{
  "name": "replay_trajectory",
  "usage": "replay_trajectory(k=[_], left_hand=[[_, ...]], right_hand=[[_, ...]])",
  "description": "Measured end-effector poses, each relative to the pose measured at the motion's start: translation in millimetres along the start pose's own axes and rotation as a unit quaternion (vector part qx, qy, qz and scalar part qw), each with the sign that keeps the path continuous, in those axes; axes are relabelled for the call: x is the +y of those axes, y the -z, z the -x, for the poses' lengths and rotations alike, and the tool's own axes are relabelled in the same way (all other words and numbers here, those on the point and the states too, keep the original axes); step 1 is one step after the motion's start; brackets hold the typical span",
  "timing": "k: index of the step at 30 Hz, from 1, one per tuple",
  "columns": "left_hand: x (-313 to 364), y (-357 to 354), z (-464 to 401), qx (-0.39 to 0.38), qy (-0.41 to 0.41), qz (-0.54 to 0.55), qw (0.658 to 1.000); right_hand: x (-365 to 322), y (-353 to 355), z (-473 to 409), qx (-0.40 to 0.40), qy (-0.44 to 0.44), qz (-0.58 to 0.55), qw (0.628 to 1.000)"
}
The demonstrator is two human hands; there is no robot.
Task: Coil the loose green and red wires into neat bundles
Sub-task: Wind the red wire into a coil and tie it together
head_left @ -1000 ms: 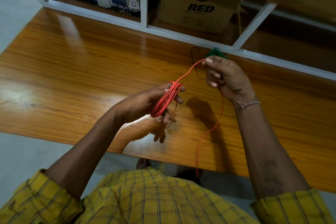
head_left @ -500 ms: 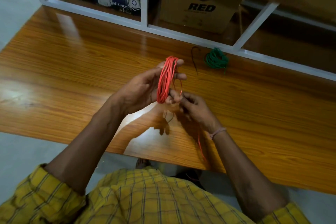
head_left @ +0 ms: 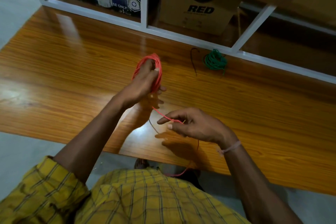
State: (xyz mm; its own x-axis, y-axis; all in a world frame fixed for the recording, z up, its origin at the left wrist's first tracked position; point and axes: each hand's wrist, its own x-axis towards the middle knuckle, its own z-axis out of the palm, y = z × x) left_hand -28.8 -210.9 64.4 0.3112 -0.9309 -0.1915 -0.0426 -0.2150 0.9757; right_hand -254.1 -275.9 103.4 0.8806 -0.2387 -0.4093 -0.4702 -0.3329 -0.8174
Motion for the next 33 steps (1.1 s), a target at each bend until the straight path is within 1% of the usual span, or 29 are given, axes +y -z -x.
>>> replay_trajectory(k=[2,3,4,7,10,12,17,20,23,24,26,29,31,33], left_hand=[[-7,1,4,-0.001,-0.018,-0.127,0.992],[-9,2,6,-0.004,-0.020,-0.156,0.988],[-11,1,9,-0.017,-0.006,-0.144,0.989],[-12,0,21,-0.080,0.045,-0.051,0.995],[-7,-3,33,-0.145,0.079,-0.004,0.986],[-4,-3,40,-0.183,0.090,0.030,0.978],[-1,3,50,-0.291,0.071,0.124,0.946],[8,2,53,-0.336,0.057,0.161,0.926],[19,2,57,-0.384,0.024,0.216,0.897],[21,2,57,-0.387,0.011,0.255,0.886],[21,4,55,-0.368,-0.009,0.332,0.869],[21,7,47,-0.321,-0.031,0.394,0.861],[25,8,42,-0.273,-0.040,0.410,0.869],[27,10,36,-0.205,-0.032,0.407,0.890]], right_hand=[[-4,13,2,0.020,0.022,-0.024,0.999],[-6,21,3,0.039,0.034,-0.040,0.998],[-8,28,5,0.057,0.046,-0.053,0.996],[-10,49,6,0.099,0.075,-0.075,0.989],[-5,67,2,0.126,0.082,-0.091,0.984],[-2,79,-3,0.160,0.093,-0.078,0.980],[7,92,-21,0.257,0.107,-0.020,0.960],[19,84,-38,0.282,0.107,-0.003,0.953],[35,75,-52,0.312,0.092,-0.008,0.946],[40,71,-54,0.320,0.084,-0.017,0.944],[48,58,-56,0.311,0.059,-0.034,0.948],[50,22,-53,0.270,0.007,-0.051,0.962],[41,-4,-46,0.241,-0.015,-0.076,0.968],[27,-27,-35,0.199,-0.035,-0.095,0.975]])
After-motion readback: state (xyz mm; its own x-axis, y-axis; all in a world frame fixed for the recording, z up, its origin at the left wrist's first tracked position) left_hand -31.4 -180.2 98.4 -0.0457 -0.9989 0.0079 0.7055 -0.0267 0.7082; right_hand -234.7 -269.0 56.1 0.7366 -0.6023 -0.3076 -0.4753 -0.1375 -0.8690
